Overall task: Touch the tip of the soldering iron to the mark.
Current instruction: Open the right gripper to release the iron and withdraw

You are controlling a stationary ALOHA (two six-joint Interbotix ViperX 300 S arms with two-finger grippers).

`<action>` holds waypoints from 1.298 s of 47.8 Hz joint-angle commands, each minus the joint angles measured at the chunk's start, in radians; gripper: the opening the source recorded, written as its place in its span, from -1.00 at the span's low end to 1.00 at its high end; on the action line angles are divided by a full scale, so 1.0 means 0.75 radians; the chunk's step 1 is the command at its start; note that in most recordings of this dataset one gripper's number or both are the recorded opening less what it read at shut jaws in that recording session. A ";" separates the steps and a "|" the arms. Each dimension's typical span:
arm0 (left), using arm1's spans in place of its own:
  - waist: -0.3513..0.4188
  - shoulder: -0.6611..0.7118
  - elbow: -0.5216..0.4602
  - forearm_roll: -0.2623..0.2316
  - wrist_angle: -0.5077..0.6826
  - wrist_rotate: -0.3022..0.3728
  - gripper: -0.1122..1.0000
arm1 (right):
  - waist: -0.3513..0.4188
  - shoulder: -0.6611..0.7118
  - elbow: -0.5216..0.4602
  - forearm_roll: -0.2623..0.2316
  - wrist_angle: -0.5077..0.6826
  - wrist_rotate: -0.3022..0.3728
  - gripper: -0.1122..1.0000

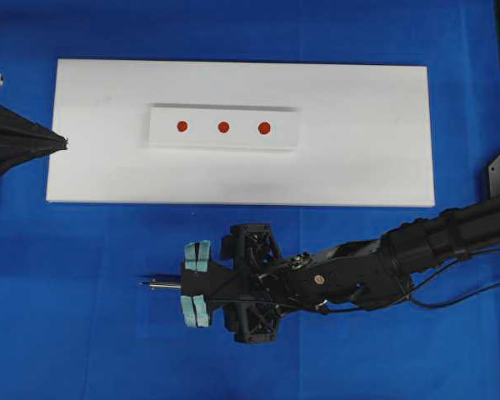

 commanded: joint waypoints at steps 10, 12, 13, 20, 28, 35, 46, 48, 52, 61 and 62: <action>0.002 0.004 -0.016 0.002 -0.004 -0.002 -0.80 | 0.006 -0.084 -0.008 -0.004 -0.002 -0.004 0.79; 0.002 0.004 -0.016 0.002 -0.004 -0.004 -0.80 | 0.006 -0.092 -0.008 -0.004 0.000 -0.004 0.80; 0.002 0.004 -0.016 0.002 -0.004 -0.004 -0.80 | 0.006 -0.100 -0.008 -0.004 0.002 -0.004 0.80; 0.002 0.004 -0.016 0.002 -0.004 -0.004 -0.80 | 0.006 -0.176 -0.008 -0.002 0.065 -0.004 0.80; 0.002 0.004 -0.018 0.002 -0.004 -0.004 -0.80 | 0.016 -0.327 -0.010 -0.004 0.215 -0.004 0.80; 0.002 0.004 -0.016 0.002 -0.004 -0.004 -0.80 | 0.018 -0.419 -0.006 -0.016 0.301 -0.012 0.79; 0.002 0.002 -0.016 0.002 -0.004 -0.002 -0.80 | -0.035 -0.434 -0.008 -0.082 0.327 -0.018 0.79; 0.002 0.004 -0.018 0.002 -0.004 -0.002 -0.80 | -0.059 -0.434 -0.006 -0.084 0.327 -0.022 0.79; 0.002 0.004 -0.018 0.002 -0.004 -0.002 -0.80 | -0.125 -0.438 -0.006 -0.086 0.327 -0.049 0.79; 0.002 0.004 -0.018 0.002 -0.004 -0.002 -0.80 | -0.280 -0.444 -0.006 -0.084 0.321 -0.164 0.77; 0.002 0.004 -0.016 0.002 -0.004 -0.002 -0.80 | -0.299 -0.444 -0.006 -0.082 0.323 -0.178 0.77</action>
